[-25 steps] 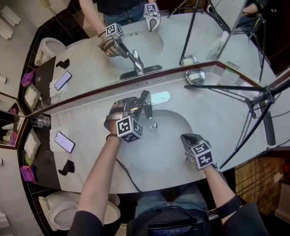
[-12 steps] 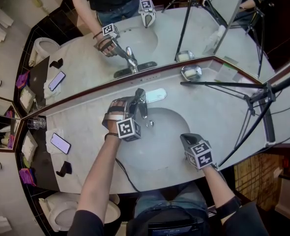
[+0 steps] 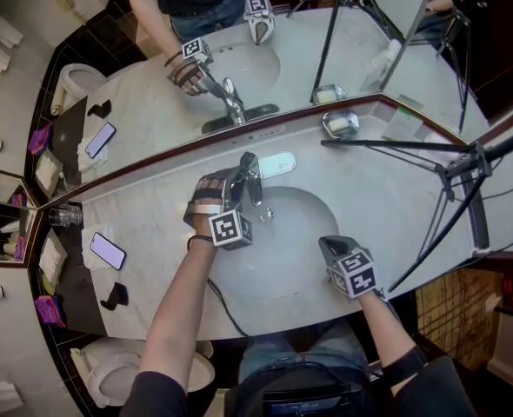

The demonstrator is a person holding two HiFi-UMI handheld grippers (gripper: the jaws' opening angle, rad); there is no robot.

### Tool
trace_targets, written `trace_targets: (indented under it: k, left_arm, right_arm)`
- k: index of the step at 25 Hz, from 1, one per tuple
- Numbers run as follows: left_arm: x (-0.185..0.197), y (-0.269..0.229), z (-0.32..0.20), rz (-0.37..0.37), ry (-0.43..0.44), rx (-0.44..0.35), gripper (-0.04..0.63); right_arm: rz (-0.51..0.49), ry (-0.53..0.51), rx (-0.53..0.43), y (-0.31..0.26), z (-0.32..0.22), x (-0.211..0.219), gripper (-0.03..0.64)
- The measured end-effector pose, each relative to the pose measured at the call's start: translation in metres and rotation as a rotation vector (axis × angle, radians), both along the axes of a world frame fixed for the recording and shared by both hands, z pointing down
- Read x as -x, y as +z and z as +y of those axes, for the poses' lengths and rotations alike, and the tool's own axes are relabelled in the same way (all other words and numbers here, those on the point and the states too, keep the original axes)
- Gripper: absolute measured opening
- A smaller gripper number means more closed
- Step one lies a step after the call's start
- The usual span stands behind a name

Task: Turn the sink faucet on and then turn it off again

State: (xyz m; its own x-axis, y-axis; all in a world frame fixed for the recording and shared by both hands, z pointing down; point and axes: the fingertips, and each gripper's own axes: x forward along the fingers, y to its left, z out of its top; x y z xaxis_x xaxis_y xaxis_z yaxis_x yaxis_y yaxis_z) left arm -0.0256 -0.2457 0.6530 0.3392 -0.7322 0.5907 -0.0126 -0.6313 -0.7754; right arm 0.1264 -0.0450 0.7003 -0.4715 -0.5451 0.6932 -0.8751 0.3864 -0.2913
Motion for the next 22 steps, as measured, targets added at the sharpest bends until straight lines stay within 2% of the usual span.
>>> trace_targets:
  k: [13, 22]
  left_arm:
    - [0.007, 0.011, 0.014, -0.023, 0.001, -0.058, 0.137]
    - [0.010, 0.023, 0.026, -0.014, -0.024, -0.091, 0.138]
  right_arm:
    - [0.003, 0.003, 0.009, 0.004, 0.005, -0.001, 0.021]
    - [0.007, 0.000, 0.016, 0.007, 0.010, 0.002, 0.021]
